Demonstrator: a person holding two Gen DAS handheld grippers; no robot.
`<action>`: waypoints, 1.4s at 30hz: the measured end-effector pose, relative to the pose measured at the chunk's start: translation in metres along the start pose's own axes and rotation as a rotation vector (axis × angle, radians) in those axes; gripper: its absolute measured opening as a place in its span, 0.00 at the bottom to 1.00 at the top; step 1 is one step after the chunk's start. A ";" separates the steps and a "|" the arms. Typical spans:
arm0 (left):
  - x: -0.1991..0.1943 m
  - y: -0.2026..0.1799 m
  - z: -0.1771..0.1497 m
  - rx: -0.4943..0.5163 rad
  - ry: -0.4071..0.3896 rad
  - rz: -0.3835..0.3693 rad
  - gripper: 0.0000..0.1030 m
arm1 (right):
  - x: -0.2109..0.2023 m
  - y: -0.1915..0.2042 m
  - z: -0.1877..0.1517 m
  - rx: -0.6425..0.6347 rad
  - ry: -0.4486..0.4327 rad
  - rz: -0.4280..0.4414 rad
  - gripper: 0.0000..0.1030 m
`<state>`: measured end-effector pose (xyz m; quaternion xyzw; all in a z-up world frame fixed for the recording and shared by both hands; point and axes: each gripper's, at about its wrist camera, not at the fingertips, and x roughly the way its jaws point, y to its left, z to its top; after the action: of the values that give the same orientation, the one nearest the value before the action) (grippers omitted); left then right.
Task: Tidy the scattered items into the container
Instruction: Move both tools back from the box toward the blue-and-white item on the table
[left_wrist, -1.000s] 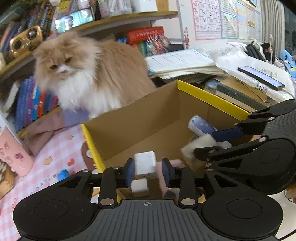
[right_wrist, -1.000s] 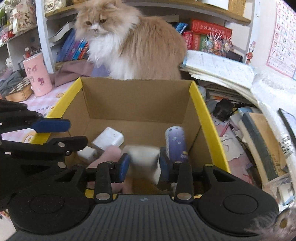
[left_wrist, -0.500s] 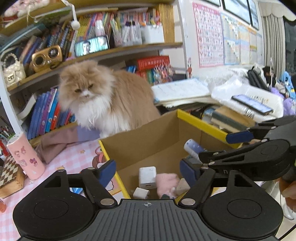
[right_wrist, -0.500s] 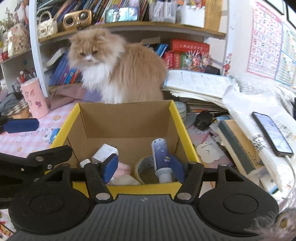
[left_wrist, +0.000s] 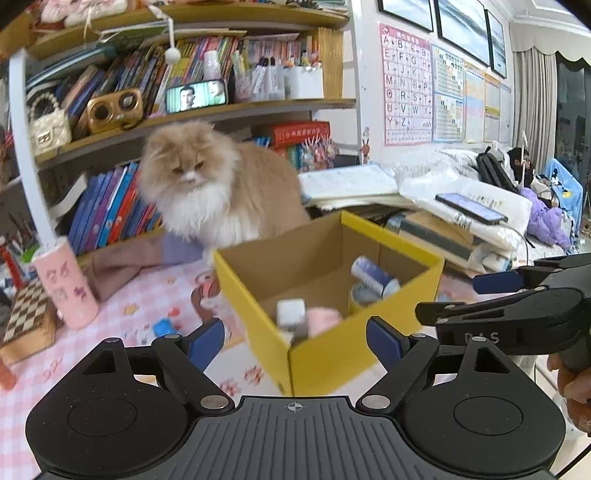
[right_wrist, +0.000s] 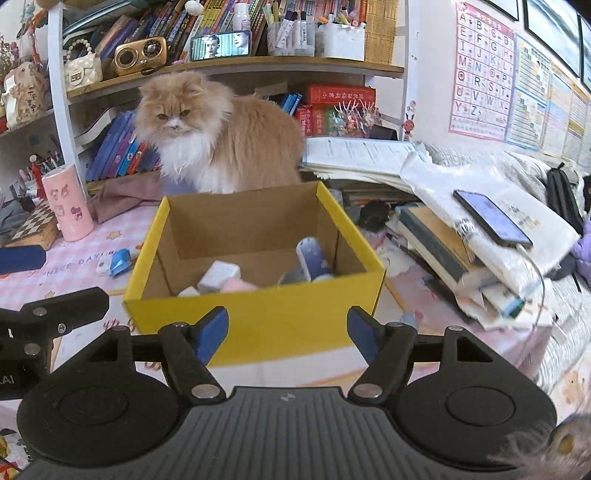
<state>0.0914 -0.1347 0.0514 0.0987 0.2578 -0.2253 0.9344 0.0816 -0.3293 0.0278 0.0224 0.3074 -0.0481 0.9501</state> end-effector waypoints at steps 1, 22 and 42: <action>-0.004 0.003 -0.005 -0.004 0.006 -0.001 0.84 | -0.004 0.004 -0.004 0.002 0.002 -0.005 0.68; -0.050 0.050 -0.094 -0.074 0.164 0.052 0.84 | -0.045 0.098 -0.083 0.002 0.101 -0.031 0.77; -0.094 0.107 -0.134 -0.179 0.205 0.173 0.84 | -0.046 0.176 -0.095 -0.092 0.143 0.111 0.78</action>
<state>0.0114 0.0344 -0.0053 0.0592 0.3612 -0.1086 0.9242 0.0081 -0.1435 -0.0197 -0.0008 0.3744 0.0204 0.9270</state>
